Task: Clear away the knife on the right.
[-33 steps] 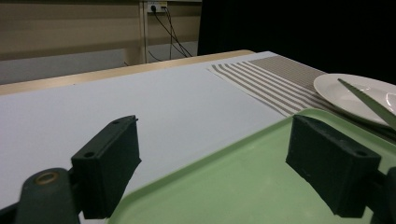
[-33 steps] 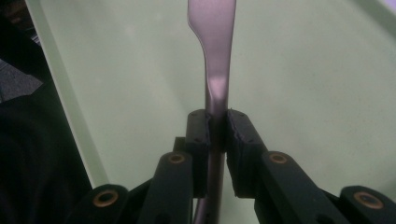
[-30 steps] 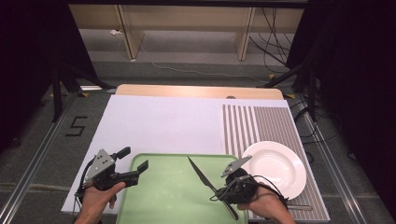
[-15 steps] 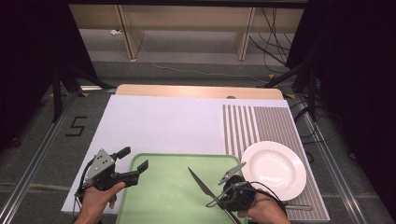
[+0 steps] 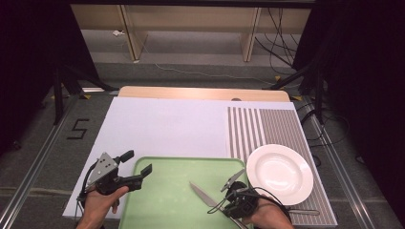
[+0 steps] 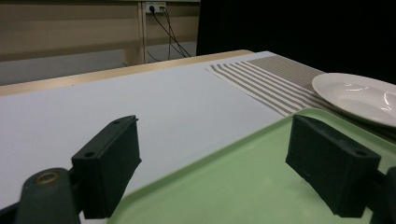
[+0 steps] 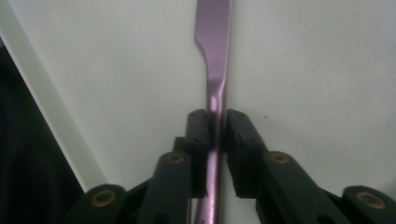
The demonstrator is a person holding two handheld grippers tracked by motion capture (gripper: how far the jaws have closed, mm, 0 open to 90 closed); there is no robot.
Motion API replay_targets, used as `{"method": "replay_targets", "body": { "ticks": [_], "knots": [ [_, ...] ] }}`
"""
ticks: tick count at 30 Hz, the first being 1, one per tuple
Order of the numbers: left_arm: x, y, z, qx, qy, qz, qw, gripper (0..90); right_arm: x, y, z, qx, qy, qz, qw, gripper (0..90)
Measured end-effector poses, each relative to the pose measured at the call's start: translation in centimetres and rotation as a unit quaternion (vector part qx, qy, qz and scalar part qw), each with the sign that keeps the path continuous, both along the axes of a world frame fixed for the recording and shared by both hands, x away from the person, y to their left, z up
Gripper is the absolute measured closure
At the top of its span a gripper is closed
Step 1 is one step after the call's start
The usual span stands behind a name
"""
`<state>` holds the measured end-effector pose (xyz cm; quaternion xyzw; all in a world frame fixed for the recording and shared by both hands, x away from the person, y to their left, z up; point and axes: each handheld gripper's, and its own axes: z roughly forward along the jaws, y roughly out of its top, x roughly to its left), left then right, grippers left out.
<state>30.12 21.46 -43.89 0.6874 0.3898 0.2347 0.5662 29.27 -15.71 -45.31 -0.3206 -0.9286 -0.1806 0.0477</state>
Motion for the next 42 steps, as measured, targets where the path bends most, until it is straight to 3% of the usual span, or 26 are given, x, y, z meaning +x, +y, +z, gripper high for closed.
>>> {"method": "replay_targets", "body": {
  "ticks": [3,5,7,8,9,12,14,16,18,21,24,35,39,42],
  "knots": [
    [0.0,0.0,0.0,0.0,0.0,0.0,1.0,16.4,0.1,-0.2,0.4,0.004,-0.007,-0.003,1.0,81.6],
    [0.0,0.0,0.0,0.0,0.0,0.0,1.0,16.4,0.2,-0.5,0.5,0.009,-0.011,-0.008,0.9999,70.8],
    [0.0,0.0,0.0,0.001,0.0,0.0,1.0,16.4,0.3,-0.5,0.6,0.014,-0.014,-0.007,0.9998,68.5],
    [0.0,0.0,0.0,0.001,0.001,0.0,1.0,16.4,0.2,-0.3,0.9,0.035,-0.025,-0.002,0.9991,61.3],
    [0.0,0.0,0.0,0.001,0.001,0.0,1.0,16.4,0.1,-0.1,1.0,0.047,-0.034,0.0,0.9983,60.7],
    [0.1,0.0,-0.1,-0.002,-0.001,-0.001,1.0,16.4,-0.1,0.3,1.1,0.056,-0.047,0.011,0.9973,61.4],
    [0.1,0.0,-0.1,-0.003,-0.002,-0.003,1.0,16.4,-0.5,1.1,1.0,0.053,-0.075,0.025,0.9954,63.5],
    [0.0,0.0,0.0,0.002,0.001,0.0,1.0,16.4,-0.6,1.3,1.0,0.051,-0.08,0.029,0.9951,64.6],
    [0.0,-0.1,-0.1,0.001,0.001,0.0,1.0,16.4,-0.8,1.9,0.8,0.042,-0.095,0.034,0.994,70.5],
    [0.1,-0.1,-0.1,0.001,0.002,0.0,1.0,16.4,-0.8,2.2,0.8,0.041,-0.1,0.035,0.9935,74.9],
    [0.1,-0.1,-0.1,0.003,0.002,0.0,1.0,16.4,-0.8,3.1,0.4,0.02,-0.119,0.051,0.9914,83.4],
    [0.1,-0.1,-0.1,0.004,0.002,0.001,1.0,16.4,-1.0,4.1,-0.2,-0.006,-0.128,0.073,0.9891,90.0],
    [0.1,-0.1,-0.1,0.003,0.002,0.001,1.0,16.5,-1.0,4.3,-0.5,-0.024,-0.137,0.085,0.9865,90.0],
    [0.1,-0.1,-0.1,0.003,0.002,0.001,1.0,16.4,-0.9,4.3,-0.5,-0.022,-0.132,0.084,0.9875,90.0]
  ]
}}
